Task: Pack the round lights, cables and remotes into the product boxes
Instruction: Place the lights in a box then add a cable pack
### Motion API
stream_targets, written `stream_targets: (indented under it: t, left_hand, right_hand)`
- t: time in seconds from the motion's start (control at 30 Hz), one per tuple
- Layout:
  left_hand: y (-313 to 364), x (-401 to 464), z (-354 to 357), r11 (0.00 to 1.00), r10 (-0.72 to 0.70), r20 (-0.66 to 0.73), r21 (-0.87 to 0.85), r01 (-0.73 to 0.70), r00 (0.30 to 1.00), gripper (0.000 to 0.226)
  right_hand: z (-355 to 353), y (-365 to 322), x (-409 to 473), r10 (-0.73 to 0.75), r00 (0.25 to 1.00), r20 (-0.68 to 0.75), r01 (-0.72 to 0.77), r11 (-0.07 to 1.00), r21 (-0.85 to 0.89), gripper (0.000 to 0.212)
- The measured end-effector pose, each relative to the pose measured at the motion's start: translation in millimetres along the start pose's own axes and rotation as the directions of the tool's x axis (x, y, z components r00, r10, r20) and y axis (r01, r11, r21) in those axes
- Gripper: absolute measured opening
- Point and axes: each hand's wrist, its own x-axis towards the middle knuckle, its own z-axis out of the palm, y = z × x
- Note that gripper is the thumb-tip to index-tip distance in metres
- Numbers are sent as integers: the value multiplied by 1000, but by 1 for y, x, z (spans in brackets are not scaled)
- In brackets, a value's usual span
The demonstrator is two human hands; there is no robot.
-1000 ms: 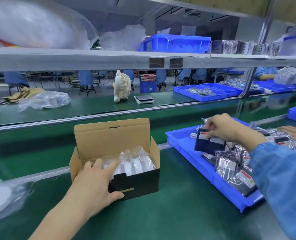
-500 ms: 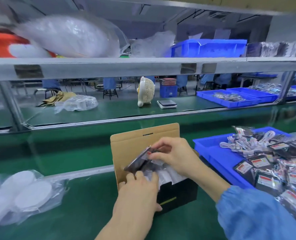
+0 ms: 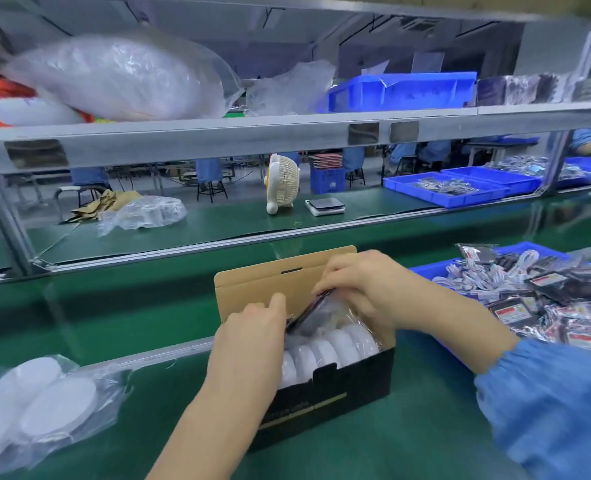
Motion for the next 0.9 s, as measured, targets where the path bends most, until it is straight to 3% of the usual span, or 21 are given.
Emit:
stream_targets:
  t: [0.13, 0.2, 0.27, 0.37, 0.47, 0.6, 0.7, 0.77, 0.9]
  left_hand:
    - [-3, -4, 2, 990, 137, 52, 10, -138, 989, 13]
    - [-4, -3, 3, 985, 153, 76, 71, -158, 985, 19]
    - [-3, 2, 4, 976, 143, 105, 150, -158, 984, 34]
    - [1, 10, 4, 957, 115, 173, 243, -155, 978, 33]
    - [5, 22, 2, 925, 141, 245, 313, -216, 959, 27]
    - [8, 44, -1, 961, 105, 387, 196, -193, 916, 36]
    - [7, 34, -3, 986, 40, 268, 145, -81, 963, 32]
    - [6, 19, 2, 974, 26, 191, 214, -68, 981, 24]
    - [10, 7, 10, 960, -24, 152, 280, -20, 988, 21]
  right_hand:
    - [-22, 28, -5, 117, 991, -57, -119, 993, -23, 19]
    - [-17, 33, -5, 142, 982, -123, -140, 990, 23, 18]
    - [-2, 30, 0, 160, 983, -92, -156, 986, 51, 17]
    - [26, 27, 9, 216, 975, 55, -202, 962, -185, 21]
    - [39, 24, 9, 174, 970, 170, -70, 868, -492, 26]
    - [42, 18, -5, 150, 946, 288, 61, 790, -610, 30]
    - [39, 12, -11, 129, 948, 292, 93, 763, -639, 39]
    - [43, 9, -11, 97, 964, 247, 93, 751, -654, 43]
    - [52, -8, 0, 83, 964, 254, 115, 730, -674, 27]
